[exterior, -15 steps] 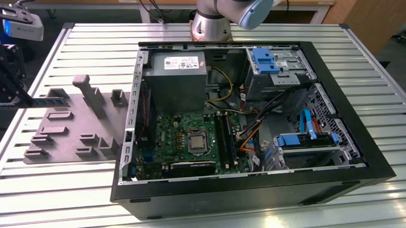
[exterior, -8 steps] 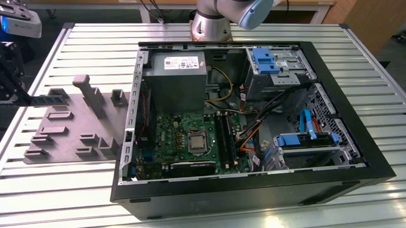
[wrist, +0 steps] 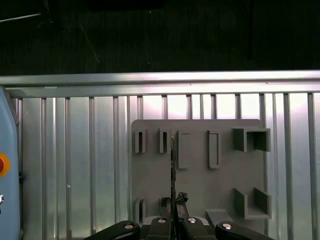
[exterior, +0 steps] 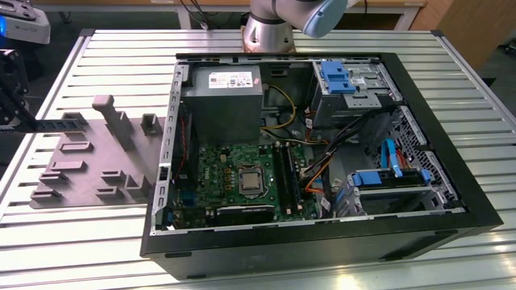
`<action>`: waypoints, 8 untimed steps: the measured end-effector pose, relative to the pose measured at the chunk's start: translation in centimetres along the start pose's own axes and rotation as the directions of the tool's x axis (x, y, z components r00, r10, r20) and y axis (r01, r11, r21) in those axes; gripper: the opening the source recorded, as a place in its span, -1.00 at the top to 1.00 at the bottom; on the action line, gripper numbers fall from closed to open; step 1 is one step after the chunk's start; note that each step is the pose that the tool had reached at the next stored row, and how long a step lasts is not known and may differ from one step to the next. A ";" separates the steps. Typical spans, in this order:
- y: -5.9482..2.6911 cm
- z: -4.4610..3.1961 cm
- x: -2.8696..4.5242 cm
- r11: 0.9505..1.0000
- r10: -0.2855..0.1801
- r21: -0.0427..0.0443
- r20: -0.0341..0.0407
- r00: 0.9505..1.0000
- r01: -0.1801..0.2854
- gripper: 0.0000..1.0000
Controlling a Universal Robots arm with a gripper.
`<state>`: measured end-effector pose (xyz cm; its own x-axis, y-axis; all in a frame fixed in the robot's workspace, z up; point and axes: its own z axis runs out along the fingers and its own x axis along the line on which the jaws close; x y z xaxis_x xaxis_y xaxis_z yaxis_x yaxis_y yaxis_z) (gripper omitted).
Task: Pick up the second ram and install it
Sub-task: 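Pick up the second ram and move it above second insertion slot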
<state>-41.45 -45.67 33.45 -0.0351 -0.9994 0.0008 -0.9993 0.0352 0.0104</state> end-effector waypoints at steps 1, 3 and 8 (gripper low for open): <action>0.00 -0.07 -0.01 1.000 0.000 0.000 0.000 1.000 0.000 0.73; 0.00 -0.20 -0.02 1.000 0.000 0.000 0.000 1.000 0.000 0.73; 0.01 -0.49 -0.05 1.000 0.000 0.000 -0.001 1.000 0.000 0.73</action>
<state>-41.45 -45.62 33.94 -0.0355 -0.9994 0.0019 -0.9993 0.0355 0.0104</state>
